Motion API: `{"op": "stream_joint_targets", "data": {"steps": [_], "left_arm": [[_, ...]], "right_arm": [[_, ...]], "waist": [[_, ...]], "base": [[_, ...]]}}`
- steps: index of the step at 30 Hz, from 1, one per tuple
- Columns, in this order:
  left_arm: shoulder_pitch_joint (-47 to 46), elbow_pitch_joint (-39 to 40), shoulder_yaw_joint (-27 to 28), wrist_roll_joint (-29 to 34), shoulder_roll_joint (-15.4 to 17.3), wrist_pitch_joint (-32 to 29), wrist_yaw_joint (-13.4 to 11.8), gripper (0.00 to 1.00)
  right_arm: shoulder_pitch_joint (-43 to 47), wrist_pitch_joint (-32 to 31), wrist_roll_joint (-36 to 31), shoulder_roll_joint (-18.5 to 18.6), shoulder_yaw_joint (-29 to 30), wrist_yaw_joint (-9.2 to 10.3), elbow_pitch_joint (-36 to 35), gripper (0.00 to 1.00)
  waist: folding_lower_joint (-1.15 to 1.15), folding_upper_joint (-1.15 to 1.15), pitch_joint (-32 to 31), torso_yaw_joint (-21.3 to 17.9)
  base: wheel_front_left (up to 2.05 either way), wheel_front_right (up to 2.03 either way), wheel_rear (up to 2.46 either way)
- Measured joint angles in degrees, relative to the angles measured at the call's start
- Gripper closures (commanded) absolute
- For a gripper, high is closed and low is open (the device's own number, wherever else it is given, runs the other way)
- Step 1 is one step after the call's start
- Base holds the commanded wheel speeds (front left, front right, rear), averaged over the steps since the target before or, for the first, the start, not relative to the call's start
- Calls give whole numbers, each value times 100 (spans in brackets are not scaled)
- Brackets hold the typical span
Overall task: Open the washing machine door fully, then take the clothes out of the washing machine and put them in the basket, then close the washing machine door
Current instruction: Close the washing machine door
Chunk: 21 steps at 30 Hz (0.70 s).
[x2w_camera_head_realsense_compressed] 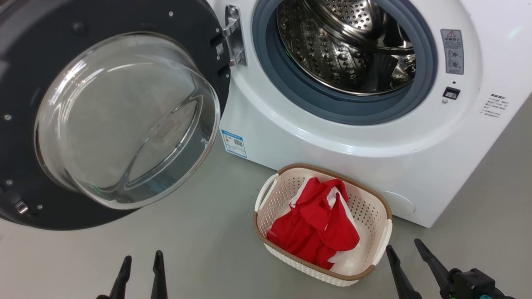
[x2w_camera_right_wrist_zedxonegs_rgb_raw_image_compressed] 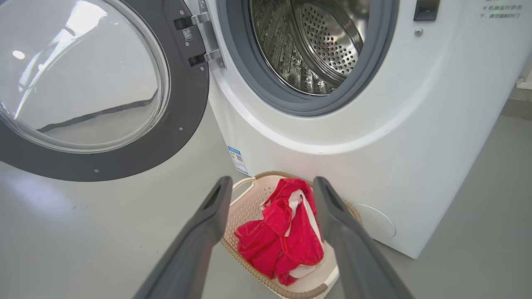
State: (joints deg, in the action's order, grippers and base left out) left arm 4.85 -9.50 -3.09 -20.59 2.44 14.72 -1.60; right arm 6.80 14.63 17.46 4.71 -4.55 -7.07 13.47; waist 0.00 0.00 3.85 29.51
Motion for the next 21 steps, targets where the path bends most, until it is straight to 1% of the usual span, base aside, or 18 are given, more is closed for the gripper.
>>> {"op": "stream_joint_targets", "data": {"steps": [12,13,14,15,16,18,21], "left_arm": [[26,77,0,-119,0,0,-46,0],[28,81,-1,-119,0,0,-44,19],[29,90,-1,-135,0,0,-37,59],[29,108,2,-179,0,0,-11,93],[29,119,9,-189,0,0,21,100],[28,163,51,-193,-3,0,122,100],[-43,347,291,-205,-2,0,286,100]], "right_arm": [[-135,0,15,57,-147,0,73,0],[-135,0,15,57,-147,0,71,0],[-134,0,15,57,-146,0,71,0],[-133,0,15,55,-138,0,71,0],[-131,0,15,52,-126,0,70,0],[-115,0,15,37,-86,0,66,0],[-107,0,15,14,-2,0,45,0]], "waist": [[0,0,-10,17],[0,0,-19,13],[0,0,-29,9],[0,0,-39,4],[0,0,-49,-1],[0,0,-87,-11],[0,0,-121,-33]], "base": [[0,0,0],[0,0,0],[0,0,0],[0,0,0],[0,0,0],[0,0,0],[0,0,0]]}}
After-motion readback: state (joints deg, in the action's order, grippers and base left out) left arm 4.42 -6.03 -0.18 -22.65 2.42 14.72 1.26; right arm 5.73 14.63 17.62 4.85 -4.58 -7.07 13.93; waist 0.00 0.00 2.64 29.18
